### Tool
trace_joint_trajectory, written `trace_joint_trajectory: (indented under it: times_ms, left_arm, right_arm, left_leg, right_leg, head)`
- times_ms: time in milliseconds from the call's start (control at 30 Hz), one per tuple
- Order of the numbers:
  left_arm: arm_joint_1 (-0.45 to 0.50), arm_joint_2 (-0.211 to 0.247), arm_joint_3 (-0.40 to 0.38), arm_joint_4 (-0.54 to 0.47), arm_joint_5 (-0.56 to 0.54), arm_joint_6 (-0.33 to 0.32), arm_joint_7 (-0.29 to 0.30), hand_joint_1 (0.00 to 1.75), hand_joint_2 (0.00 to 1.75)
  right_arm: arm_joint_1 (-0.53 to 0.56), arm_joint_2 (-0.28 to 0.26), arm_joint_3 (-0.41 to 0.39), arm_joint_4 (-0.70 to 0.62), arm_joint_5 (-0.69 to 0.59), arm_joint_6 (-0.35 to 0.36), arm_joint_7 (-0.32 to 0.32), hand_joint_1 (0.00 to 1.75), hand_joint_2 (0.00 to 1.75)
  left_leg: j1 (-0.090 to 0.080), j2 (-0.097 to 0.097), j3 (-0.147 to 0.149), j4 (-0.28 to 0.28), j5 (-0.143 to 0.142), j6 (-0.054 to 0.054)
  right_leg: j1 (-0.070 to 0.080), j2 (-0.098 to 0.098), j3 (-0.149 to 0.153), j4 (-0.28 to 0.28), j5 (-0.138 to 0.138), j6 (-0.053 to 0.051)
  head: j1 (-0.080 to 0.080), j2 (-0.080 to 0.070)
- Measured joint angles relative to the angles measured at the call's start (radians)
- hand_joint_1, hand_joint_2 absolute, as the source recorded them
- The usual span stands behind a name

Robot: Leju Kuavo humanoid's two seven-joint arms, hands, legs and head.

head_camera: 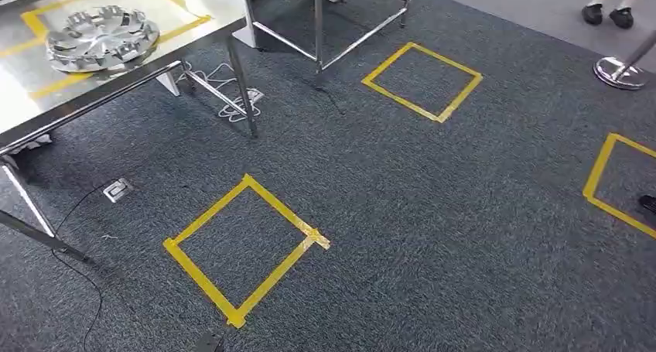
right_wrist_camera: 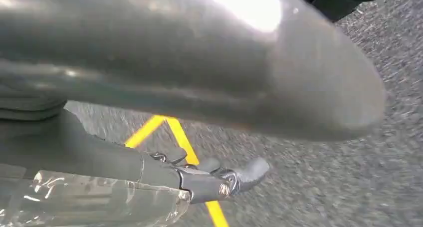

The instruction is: Take the parts from the cabinet and place them on the table.

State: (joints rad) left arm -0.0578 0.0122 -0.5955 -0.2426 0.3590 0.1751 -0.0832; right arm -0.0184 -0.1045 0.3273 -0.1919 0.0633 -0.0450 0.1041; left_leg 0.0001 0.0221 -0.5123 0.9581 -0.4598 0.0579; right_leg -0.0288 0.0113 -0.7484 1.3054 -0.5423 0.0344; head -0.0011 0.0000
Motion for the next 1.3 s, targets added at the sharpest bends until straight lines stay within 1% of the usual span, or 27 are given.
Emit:
trace_joint_trajectory:
  times_ms: [33,67,133,167,233,300,333,400,467,500,533,567,633,667,700,767,833,867,900,933,1000,1033,1067,1100,1167,1200,1300]
  left_arm:
    - [0.000,-0.001,0.000,0.000,0.001,0.002,0.000,0.00,0.00]
    - [0.000,-0.002,0.000,0.000,0.003,0.003,0.000,0.00,0.00]
    - [-0.001,-0.003,0.000,0.000,0.008,0.004,0.000,0.00,0.00]
    - [-0.002,-0.003,0.000,0.000,0.008,0.004,0.000,0.00,0.00]
    - [-0.004,-0.003,0.000,0.000,0.008,0.005,0.000,0.00,0.00]
    - [-0.005,-0.005,0.000,0.000,0.008,0.005,0.000,0.00,0.00]
    - [-0.005,-0.005,0.000,0.000,0.010,0.005,0.000,0.00,0.00]
    - [-0.005,-0.003,0.000,0.000,0.012,0.008,-0.001,0.00,0.00]
    - [-0.001,-0.003,0.000,0.000,0.015,0.007,-0.001,0.00,0.00]
    - [0.000,-0.003,0.000,0.000,0.015,0.005,-0.001,0.00,0.00]
    - [0.001,-0.003,0.000,0.000,0.016,0.003,-0.002,0.00,0.00]
    - [0.002,-0.003,0.000,0.000,0.015,0.002,-0.004,0.00,0.00]
    - [0.001,-0.001,0.000,0.000,0.016,0.002,-0.008,0.00,0.00]
    - [0.001,0.001,0.000,0.000,0.016,0.002,-0.010,0.00,0.00]
    - [0.001,0.005,0.000,0.002,0.016,0.002,-0.010,0.00,0.00]
    - [0.001,0.004,-0.001,0.002,0.017,0.002,-0.011,0.00,0.00]
    - [-0.001,0.004,-0.001,0.002,0.018,0.002,-0.014,0.00,0.00]
    - [-0.002,0.005,-0.001,0.002,0.017,0.002,-0.014,0.00,0.00]
    - [-0.003,0.005,-0.001,0.002,0.016,0.002,-0.016,0.00,0.00]
    - [-0.003,0.005,-0.002,0.002,0.015,0.002,-0.016,0.00,0.00]
    - [-0.002,0.006,-0.002,0.002,0.015,0.002,-0.016,0.00,0.00]
    - [-0.002,0.006,-0.002,0.002,0.015,0.001,-0.016,0.00,0.00]
    - [-0.002,0.005,-0.002,0.002,0.015,0.001,-0.016,0.00,0.00]
    - [-0.002,0.005,-0.002,0.002,0.015,0.001,-0.016,0.00,0.00]
    - [-0.004,0.005,-0.002,0.002,0.015,0.001,-0.016,0.00,0.00]
    - [-0.004,0.006,-0.002,0.002,0.015,0.001,-0.016,0.00,0.00]
    - [-0.006,0.006,-0.002,0.002,0.015,0.001,-0.016,0.00,0.00]
  right_arm:
    - [0.002,0.000,0.001,0.000,0.000,0.000,0.002,0.00,0.00]
    - [0.002,0.000,0.001,0.000,0.000,0.000,0.003,0.00,0.00]
    - [0.000,-0.001,0.001,0.000,0.000,0.000,0.003,0.00,0.00]
    - [-0.003,-0.001,0.001,0.000,0.000,0.000,0.003,0.00,0.00]
    - [-0.004,0.000,0.002,-0.001,0.000,0.000,0.003,0.00,0.00]
    - [0.000,-0.002,0.002,-0.001,0.000,0.000,0.003,0.00,0.00]
    - [0.001,-0.002,0.002,-0.001,0.000,0.000,0.003,0.00,0.00]
    - [-0.002,-0.001,0.005,-0.002,0.000,-0.001,0.005,0.00,0.00]
    - [-0.006,-0.001,0.009,-0.002,0.000,-0.003,0.005,0.00,0.00]
    - [-0.006,-0.001,0.011,-0.002,0.000,-0.004,0.005,0.00,0.00]
    - [-0.005,0.000,0.013,-0.002,0.000,-0.005,0.006,0.00,0.00]
    - [-0.005,0.000,0.015,-0.002,0.000,-0.007,0.006,0.00,0.00]
    - [-0.006,0.003,0.016,-0.002,-0.001,-0.010,0.006,0.00,0.00]
    - [-0.006,0.005,0.016,-0.002,-0.002,-0.010,0.006,0.00,0.00]
    - [-0.009,0.008,0.017,-0.002,-0.003,-0.011,0.006,0.00,0.00]
    - [-0.011,0.009,0.017,-0.003,-0.004,-0.013,0.005,0.00,0.00]
    - [-0.006,0.010,0.018,-0.003,-0.009,-0.013,0.005,0.00,0.00]
    - [-0.005,0.010,0.018,-0.003,-0.013,-0.013,0.005,0.00,0.00]
    - [-0.007,0.010,0.018,-0.003,-0.014,-0.014,0.004,0.00,0.00]
    - [-0.010,0.010,0.018,-0.004,-0.016,-0.018,0.002,0.00,0.00]
    - [-0.012,0.009,0.018,-0.004,-0.017,-0.019,0.000,0.00,0.00]
    - [-0.010,0.010,0.018,-0.004,-0.017,-0.019,0.000,0.00,0.00]
    - [-0.008,0.010,0.018,-0.004,-0.017,-0.019,-0.001,0.00,0.00]
    - [-0.007,0.010,0.018,-0.004,-0.017,-0.019,-0.001,0.00,0.00]
    - [-0.009,0.008,0.018,-0.005,-0.017,-0.019,-0.004,0.00,0.00]
    - [-0.013,0.008,0.018,-0.006,-0.017,-0.019,-0.005,0.00,0.00]
    - [-0.011,0.008,0.018,-0.007,-0.017,-0.019,-0.007,0.00,0.00]
  left_leg:
    - [0.000,0.011,-0.002,0.000,0.001,-0.002]
    - [0.000,0.022,-0.002,0.001,0.002,-0.003]
    - [0.000,0.042,-0.002,0.004,0.001,-0.008]
    - [-0.002,0.051,-0.003,0.010,-0.001,-0.013]
    - [-0.008,0.060,-0.006,0.016,-0.004,-0.026]
    - [-0.005,0.068,-0.005,0.014,-0.001,-0.035]
    - [-0.001,0.065,-0.007,0.018,-0.006,-0.042]
    - [0.007,-0.001,-0.037,0.094,-0.070,-0.055]
    - [0.010,-0.017,-0.107,0.259,-0.156,-0.061]
    - [0.011,-0.018,-0.136,0.324,-0.175,-0.062]
    - [0.011,-0.018,-0.143,0.340,-0.169,-0.062]
    - [0.011,-0.018,-0.126,0.305,-0.140,-0.059]
    - [0.011,-0.032,-0.044,0.141,-0.047,-0.050]
    - [0.012,-0.069,-0.006,0.059,-0.013,-0.042]
    - [0.011,-0.100,0.002,0.039,-0.022,-0.035]
    - [0.006,-0.082,-0.001,0.029,-0.024,-0.033]
    - [0.004,-0.067,0.000,0.013,-0.012,-0.019]
    - [0.012,-0.052,0.005,0.001,-0.001,-0.015]
    - [0.009,-0.047,0.004,-0.003,0.001,-0.009]
    - [0.006,-0.034,0.002,-0.003,0.003,-0.007]
    - [0.001,-0.009,-0.002,-0.003,0.003,-0.005]
    - [0.000,0.001,-0.002,-0.003,0.004,-0.005]
    - [-0.001,0.010,-0.002,-0.003,0.004,-0.006]
    - [0.000,0.018,-0.001,-0.002,0.004,-0.006]
    - [0.000,0.034,0.001,0.001,0.001,-0.011]
    - [-0.009,0.041,0.000,0.005,-0.003,-0.018]
    - [-0.008,0.054,-0.001,0.008,-0.001,-0.032]
  right_leg:
    - [-0.001,-0.001,0.011,-0.003,0.002,0.008]
    - [-0.001,-0.004,0.049,-0.057,0.019,0.018]
    - [-0.002,-0.032,0.180,-0.263,0.076,0.035]
    - [0.000,-0.066,0.214,-0.336,0.072,0.024]
    - [0.008,-0.049,0.215,-0.328,0.082,0.004]
    - [0.012,-0.040,0.206,-0.329,0.084,-0.006]
    - [0.002,-0.031,0.212,-0.335,0.091,-0.016]
    - [-0.001,-0.018,0.208,-0.335,0.097,-0.027]
    - [0.003,-0.003,0.203,-0.334,0.099,-0.031]
    - [0.006,0.006,0.201,-0.334,0.100,-0.031]
    - [0.007,0.015,0.200,-0.333,0.102,-0.033]
    - [0.007,0.025,0.200,-0.332,0.102,-0.033]
    - [0.007,0.046,0.202,-0.329,0.102,-0.032]
    - [0.006,0.055,0.201,-0.329,0.104,-0.030]
    - [0.014,0.060,0.195,-0.326,0.107,-0.023]
    - [0.006,0.076,0.180,-0.328,0.116,-0.010]
    - [0.007,0.091,0.176,-0.336,0.126,0.005]
    - [0.005,0.060,0.165,-0.319,0.116,0.002]
    - [0.010,0.021,0.143,-0.277,0.089,-0.003]
    - [0.009,0.007,0.105,-0.199,0.052,-0.009]
    - [0.007,0.002,0.031,-0.035,-0.007,-0.012]
    - [0.005,0.001,0.019,-0.003,-0.012,-0.005]
    - [0.004,0.000,0.033,-0.022,-0.002,0.003]
    - [0.004,-0.004,0.074,-0.090,0.024,0.013]
    - [0.004,-0.043,0.194,-0.298,0.086,0.027]
    - [0.010,-0.071,0.211,-0.333,0.081,0.013]
    - [0.015,-0.041,0.207,-0.333,0.090,-0.007]
  head:
    - [0.000,0.000]
    - [0.000,0.000]
    - [0.000,0.000]
    - [0.000,0.000]
    - [-0.003,0.000]
    - [-0.003,0.000]
    - [-0.003,0.000]
    - [-0.007,0.000]
    - [-0.006,0.000]
    - [-0.006,0.000]
    - [-0.006,0.000]
    - [-0.006,0.000]
    - [-0.006,0.000]
    - [-0.006,0.000]
    - [-0.004,0.000]
    - [-0.008,0.000]
    - [-0.007,0.000]
    - [-0.005,0.000]
    - [-0.003,0.000]
    - [-0.002,0.000]
    - [-0.002,0.000]
    - [-0.002,0.000]
    - [-0.003,0.000]
    - [-0.002,0.000]
    - [-0.002,0.000]
    - [-0.002,0.000]
    - [-0.005,0.000]
